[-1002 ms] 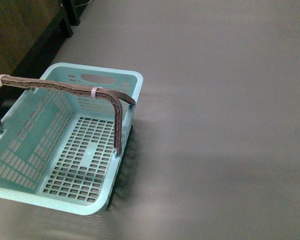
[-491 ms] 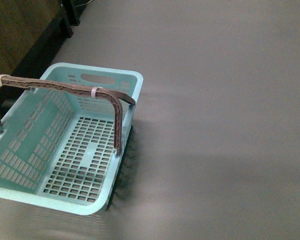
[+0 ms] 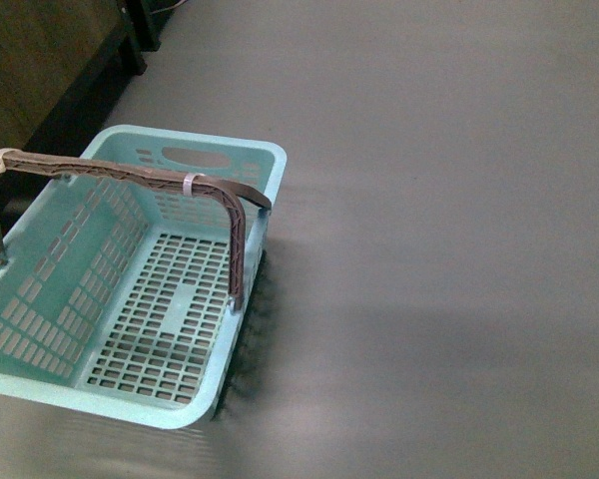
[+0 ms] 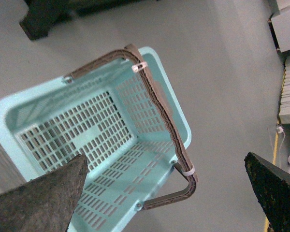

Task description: Pick lemon and mango into basket

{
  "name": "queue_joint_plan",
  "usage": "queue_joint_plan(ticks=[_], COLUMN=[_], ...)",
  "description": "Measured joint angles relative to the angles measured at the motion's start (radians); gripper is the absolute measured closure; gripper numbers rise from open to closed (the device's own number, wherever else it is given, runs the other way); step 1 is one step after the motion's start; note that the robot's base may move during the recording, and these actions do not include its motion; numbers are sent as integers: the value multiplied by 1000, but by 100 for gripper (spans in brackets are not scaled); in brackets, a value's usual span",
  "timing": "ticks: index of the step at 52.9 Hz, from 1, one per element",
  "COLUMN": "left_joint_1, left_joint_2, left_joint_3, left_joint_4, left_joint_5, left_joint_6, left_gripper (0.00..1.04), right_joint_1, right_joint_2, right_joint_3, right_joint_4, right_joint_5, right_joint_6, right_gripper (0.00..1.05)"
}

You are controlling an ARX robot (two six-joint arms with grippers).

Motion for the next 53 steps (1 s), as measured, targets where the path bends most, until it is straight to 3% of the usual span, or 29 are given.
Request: queue_joint_plan(ticks=[7,18,35,53], left_joint_1=[-31,-95,-171,-217], left_joint_2=[343,669,998,1241], left_joint_3=[74,230,515,816], left_joint_4=[216,331,354,240], left_joint_5=[10,6,-11,-52], left_joint_6=[-93,-170,-239,-249], left_gripper=[7,7,7,10], right_joint_1=[0,0,0,0], right_joint_2=[0,0,0,0], right_joint_3=[0,0,0,0], right_joint_4=[0,0,0,0], right_joint_5=[0,0,0,0], right_joint_6=[0,0,0,0], right_gripper=[9,9,9,9])
